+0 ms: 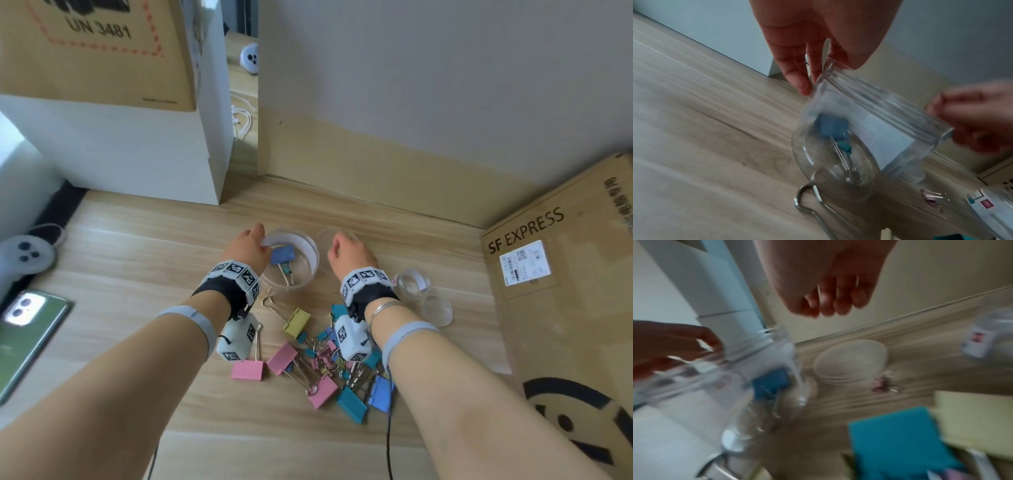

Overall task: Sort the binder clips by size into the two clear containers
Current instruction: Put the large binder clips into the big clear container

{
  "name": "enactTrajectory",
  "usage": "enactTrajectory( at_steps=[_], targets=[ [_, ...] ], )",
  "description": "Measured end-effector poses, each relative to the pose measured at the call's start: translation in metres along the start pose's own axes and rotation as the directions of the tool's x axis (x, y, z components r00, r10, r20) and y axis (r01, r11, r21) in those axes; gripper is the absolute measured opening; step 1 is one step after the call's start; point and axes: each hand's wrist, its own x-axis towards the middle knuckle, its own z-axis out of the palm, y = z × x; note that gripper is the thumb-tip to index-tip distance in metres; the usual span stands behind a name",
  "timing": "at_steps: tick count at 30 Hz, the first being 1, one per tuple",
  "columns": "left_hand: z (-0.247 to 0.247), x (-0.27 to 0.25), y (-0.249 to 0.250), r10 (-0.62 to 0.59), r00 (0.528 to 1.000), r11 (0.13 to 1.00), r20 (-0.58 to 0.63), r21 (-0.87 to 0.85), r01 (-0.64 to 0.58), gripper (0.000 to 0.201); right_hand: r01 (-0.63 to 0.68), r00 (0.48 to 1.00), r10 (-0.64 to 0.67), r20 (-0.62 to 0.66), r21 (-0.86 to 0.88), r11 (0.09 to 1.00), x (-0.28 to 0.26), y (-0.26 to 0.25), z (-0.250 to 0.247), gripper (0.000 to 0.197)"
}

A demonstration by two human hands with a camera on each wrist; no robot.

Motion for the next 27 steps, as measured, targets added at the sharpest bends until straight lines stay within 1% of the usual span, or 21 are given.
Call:
enactTrajectory(
  at_steps=[1,2,3,4,6,7,8,11,13,15,18,20,21,22,23,25,26,27],
  targets=[
    [0.001,-0.001,0.001,0.001,1.000,1.000,-0.002,0.017,-0.001,0.024,-0.063,0.987,0.069,0.144,-0.046,0.997,-0.004,0.013,0.002,0.012],
    [0.001,-0.003,0.001,0.001,1.000,1.000,-0.004,0.028,-0.001,0.024,-0.093,0.950,0.120,0.289,-0.106,0.990,-0.009,0.025,0.005,0.013],
    [0.002,-0.004,0.001,0.001,1.000,0.999,-0.007,0.033,0.000,0.024,-0.090,0.906,0.149,0.397,-0.164,0.982,-0.015,0.036,0.011,0.021],
    [0.004,-0.006,0.002,0.002,1.000,0.999,-0.011,0.037,-0.001,0.024,-0.071,0.873,0.162,0.460,-0.208,0.976,-0.021,0.045,0.016,0.034],
    [0.008,-0.008,0.002,0.010,1.000,0.999,-0.025,0.040,-0.009,0.025,-0.052,0.852,0.157,0.500,-0.217,0.975,-0.031,0.058,0.026,0.056],
    [0.010,-0.010,0.003,0.015,1.000,0.999,-0.028,0.039,-0.014,0.025,-0.048,0.850,0.144,0.507,-0.199,0.979,-0.035,0.061,0.030,0.061],
    [0.011,-0.011,0.003,0.018,0.999,0.999,-0.027,0.037,-0.017,0.025,-0.026,0.848,0.127,0.514,-0.199,0.980,-0.038,0.061,0.032,0.059],
    [0.016,-0.014,0.005,0.018,0.999,0.999,-0.033,0.037,-0.017,0.025,0.062,0.875,0.051,0.481,-0.214,0.975,-0.041,0.061,0.035,0.040],
    [0.018,-0.015,0.005,0.015,0.999,1.000,-0.037,0.024,-0.015,0.026,0.090,0.896,0.006,0.444,-0.197,0.976,-0.044,0.059,0.037,0.029],
    [0.019,-0.016,0.005,0.015,0.999,1.000,-0.041,0.012,-0.015,0.025,0.107,0.904,-0.019,0.426,-0.185,0.977,-0.045,0.059,0.038,0.023],
    [0.020,-0.016,0.005,0.017,0.999,1.000,-0.047,0.012,-0.017,0.024,0.118,0.908,-0.038,0.417,-0.167,0.979,-0.048,0.059,0.039,0.032],
    [0.019,-0.016,0.004,0.019,0.999,1.000,-0.046,0.015,-0.018,0.025,0.146,0.905,-0.085,0.418,-0.118,0.982,-0.050,0.059,0.036,0.029],
    [0.019,-0.016,0.005,0.020,0.999,1.000,-0.045,0.015,-0.019,0.025,0.151,0.904,-0.102,0.416,-0.087,0.985,-0.051,0.058,0.033,0.031],
    [0.019,-0.015,0.004,0.022,0.999,1.000,-0.045,0.014,-0.021,0.025,0.146,0.911,-0.116,0.396,-0.047,0.988,-0.051,0.056,0.028,0.030],
    [0.019,-0.015,0.004,0.025,0.999,1.000,-0.047,0.010,-0.024,0.024,0.147,0.933,-0.139,0.332,0.001,0.989,-0.049,0.051,0.022,0.024],
    [0.020,-0.014,0.003,0.027,0.998,1.000,-0.053,-0.002,-0.027,0.024,0.148,0.977,-0.163,0.137,0.114,0.982,-0.043,0.035,0.006,0.011],
    [0.021,-0.014,0.002,0.028,0.998,1.000,-0.056,-0.009,-0.028,0.025,0.188,0.980,-0.196,0.042,0.151,0.971,-0.039,0.024,-0.002,0.008],
    [0.022,-0.013,0.002,0.028,0.998,0.999,-0.056,-0.020,-0.029,0.025,0.247,0.969,-0.248,-0.010,0.148,0.958,-0.033,0.012,-0.007,0.008]
  ],
)
